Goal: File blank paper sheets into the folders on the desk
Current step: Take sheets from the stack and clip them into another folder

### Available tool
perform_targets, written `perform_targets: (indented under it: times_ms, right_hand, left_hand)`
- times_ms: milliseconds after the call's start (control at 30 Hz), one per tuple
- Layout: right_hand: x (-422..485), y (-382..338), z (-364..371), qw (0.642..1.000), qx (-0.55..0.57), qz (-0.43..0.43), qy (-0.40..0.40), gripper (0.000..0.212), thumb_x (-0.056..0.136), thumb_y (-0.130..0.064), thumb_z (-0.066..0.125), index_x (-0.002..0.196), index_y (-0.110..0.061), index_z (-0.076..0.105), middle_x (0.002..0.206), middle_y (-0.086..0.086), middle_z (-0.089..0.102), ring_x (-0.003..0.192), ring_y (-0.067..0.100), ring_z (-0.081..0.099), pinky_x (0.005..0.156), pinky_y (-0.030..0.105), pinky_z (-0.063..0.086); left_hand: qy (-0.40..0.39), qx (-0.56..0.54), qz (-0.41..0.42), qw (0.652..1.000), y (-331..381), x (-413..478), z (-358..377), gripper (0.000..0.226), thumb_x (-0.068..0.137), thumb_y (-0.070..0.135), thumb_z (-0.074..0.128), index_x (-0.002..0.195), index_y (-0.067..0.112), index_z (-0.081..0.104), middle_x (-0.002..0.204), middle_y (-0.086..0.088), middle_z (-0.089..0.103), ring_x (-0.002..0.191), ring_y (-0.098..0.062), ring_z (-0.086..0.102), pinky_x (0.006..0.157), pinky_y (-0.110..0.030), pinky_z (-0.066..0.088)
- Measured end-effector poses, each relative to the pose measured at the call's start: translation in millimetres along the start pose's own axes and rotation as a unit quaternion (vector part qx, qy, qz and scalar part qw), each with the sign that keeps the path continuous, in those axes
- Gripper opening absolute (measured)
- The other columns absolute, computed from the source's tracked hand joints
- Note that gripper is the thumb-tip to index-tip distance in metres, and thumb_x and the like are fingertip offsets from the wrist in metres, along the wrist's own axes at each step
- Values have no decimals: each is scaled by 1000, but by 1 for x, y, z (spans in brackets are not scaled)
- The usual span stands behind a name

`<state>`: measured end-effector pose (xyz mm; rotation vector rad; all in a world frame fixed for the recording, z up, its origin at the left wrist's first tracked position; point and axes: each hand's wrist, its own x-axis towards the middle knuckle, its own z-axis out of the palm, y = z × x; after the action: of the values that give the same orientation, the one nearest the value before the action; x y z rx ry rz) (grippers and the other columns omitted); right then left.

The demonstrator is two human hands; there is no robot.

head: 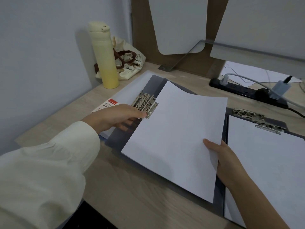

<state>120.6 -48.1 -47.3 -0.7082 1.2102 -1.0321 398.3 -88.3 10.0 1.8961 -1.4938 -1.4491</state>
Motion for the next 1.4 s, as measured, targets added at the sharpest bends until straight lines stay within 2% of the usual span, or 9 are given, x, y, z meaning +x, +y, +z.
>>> perform_targets:
  times_ms: [133, 367, 533, 633, 833, 967, 1100, 1200, 1400]
  right_hand:
    - [1, 1, -1, 1000, -5, 3, 3, 17, 90, -11, 54, 100, -22, 63, 85, -2, 74, 70, 13, 71, 64, 29, 50]
    - [4, 3, -1, 991, -114, -27, 68, 29, 89, -15, 58, 118, -15, 53, 105, 5, 64, 88, 21, 62, 68, 30, 48]
    - [-4, -2, -1, 871, -450, -153, 123, 43, 88, -11, 56, 130, -6, 44, 133, 10, 40, 109, 24, 51, 87, 26, 41]
    - [-14, -3, -1, 808, -571, -139, 44, 42, 94, -22, 48, 131, -2, 46, 146, 8, 32, 131, 22, 35, 105, 26, 27]
    - [-44, -38, -12, 912, -395, -98, -43, 41, 97, -39, 38, 135, -26, 46, 141, -8, 44, 126, 8, 41, 101, 21, 27]
    - [-70, -71, -39, 976, -180, -84, -90, 39, 88, -46, 43, 119, -26, 56, 125, 1, 62, 113, 14, 59, 96, 28, 45]
    - [-102, -99, -82, 984, -79, -143, -73, 59, 80, -59, 47, 126, -22, 54, 119, -2, 66, 106, 16, 65, 78, 30, 56]
    - [-125, -108, -116, 986, -14, -150, -76, 59, 82, -61, 36, 124, -26, 58, 121, -2, 66, 111, 16, 62, 80, 33, 50]
    - [-154, -98, -176, 991, -12, -134, 29, 32, 87, -38, 45, 91, -15, 67, 72, 2, 71, 57, 13, 66, 48, 22, 51]
  left_hand:
    - [35, 13, 25, 999, -3, 2, 5, 20, 91, 31, 56, 79, 15, 58, 79, -4, 58, 68, -11, 52, 52, -14, 44]
    - [25, -15, 35, 999, -7, 1, 10, 25, 96, 25, 47, 101, 5, 62, 84, -11, 53, 74, -17, 47, 64, -20, 40]
    - [83, -69, 75, 991, -8, -10, 19, 19, 95, 23, 48, 86, 15, 64, 59, 11, 63, 57, -3, 58, 57, -14, 43]
    - [107, -124, 125, 979, 4, -27, 25, 17, 91, 31, 53, 88, 25, 69, 97, 2, 71, 99, -17, 64, 95, -37, 46]
    - [43, -246, 239, 938, 56, -75, 75, 22, 94, 38, 44, 84, 33, 63, 76, 19, 71, 72, 6, 66, 67, -15, 48]
    - [25, -175, 324, 929, 92, -90, 124, 26, 96, 24, 41, 97, 48, 51, 99, 27, 57, 82, 21, 57, 70, -1, 47]
    - [-29, -118, 344, 931, 105, -89, 169, 29, 95, 25, 48, 120, 39, 54, 114, 25, 56, 103, 14, 52, 84, -4, 43]
    - [-60, -88, 331, 938, 104, -80, 201, 36, 94, 22, 50, 130, 29, 51, 116, 20, 54, 94, 22, 51, 76, 4, 40]
    - [-60, -26, 176, 982, 79, -53, 243, 50, 92, 27, 53, 139, 26, 37, 143, 4, 39, 127, -14, 44, 99, -25, 36]
